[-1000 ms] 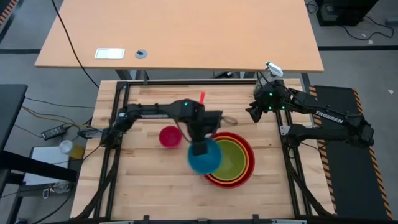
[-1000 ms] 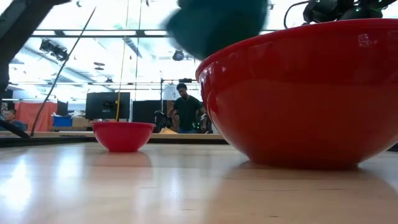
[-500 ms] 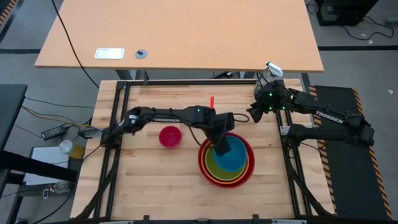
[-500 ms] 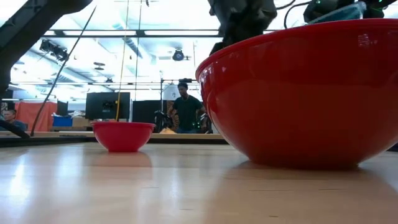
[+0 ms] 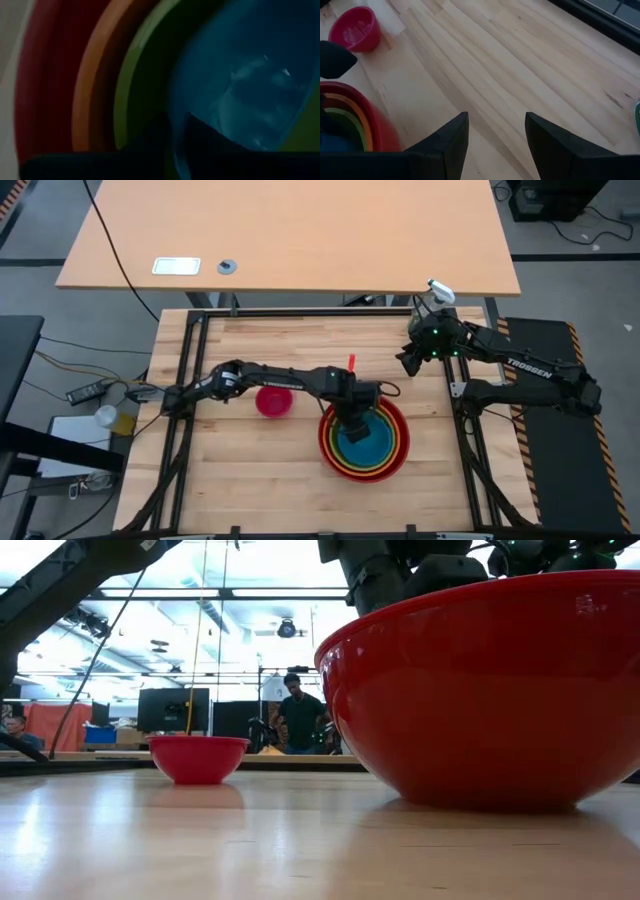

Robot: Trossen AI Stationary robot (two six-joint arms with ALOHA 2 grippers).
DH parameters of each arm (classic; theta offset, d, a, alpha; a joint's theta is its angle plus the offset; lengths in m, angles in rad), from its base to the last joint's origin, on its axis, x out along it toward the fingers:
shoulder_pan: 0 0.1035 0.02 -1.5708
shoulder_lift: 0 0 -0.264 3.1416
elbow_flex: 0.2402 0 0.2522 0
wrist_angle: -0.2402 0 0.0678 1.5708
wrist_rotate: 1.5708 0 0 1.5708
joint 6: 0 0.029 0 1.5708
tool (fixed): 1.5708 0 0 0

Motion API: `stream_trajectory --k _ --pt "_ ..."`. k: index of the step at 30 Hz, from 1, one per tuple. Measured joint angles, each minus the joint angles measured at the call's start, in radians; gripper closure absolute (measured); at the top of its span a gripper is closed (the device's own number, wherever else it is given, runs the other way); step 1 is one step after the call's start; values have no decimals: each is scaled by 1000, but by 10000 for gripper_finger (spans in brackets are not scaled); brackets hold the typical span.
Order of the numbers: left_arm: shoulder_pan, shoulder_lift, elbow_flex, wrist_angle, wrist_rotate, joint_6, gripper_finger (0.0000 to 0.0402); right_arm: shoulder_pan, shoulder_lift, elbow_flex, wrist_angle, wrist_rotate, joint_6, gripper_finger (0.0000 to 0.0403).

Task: Nest bowls inside each other
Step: Stack the blue bowl on top of the green bowl, then stack the pink bowl on top of the blue bowl

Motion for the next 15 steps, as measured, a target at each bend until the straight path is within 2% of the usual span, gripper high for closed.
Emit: stream_trajectory --k 5,10,12,15 --pt "1 -4 18 -12 0 -2 260 0 0 0 4 0 0 202" --pt "3 -7 109 -105 -6 67 187 0 0 0 4 0 0 202" --pt "2 -46 81 -138 -45 118 175 0 0 0 4 0 0 202" --pt "-16 -107 36 -210 -190 212 174 0 0 0 4 0 2 202"
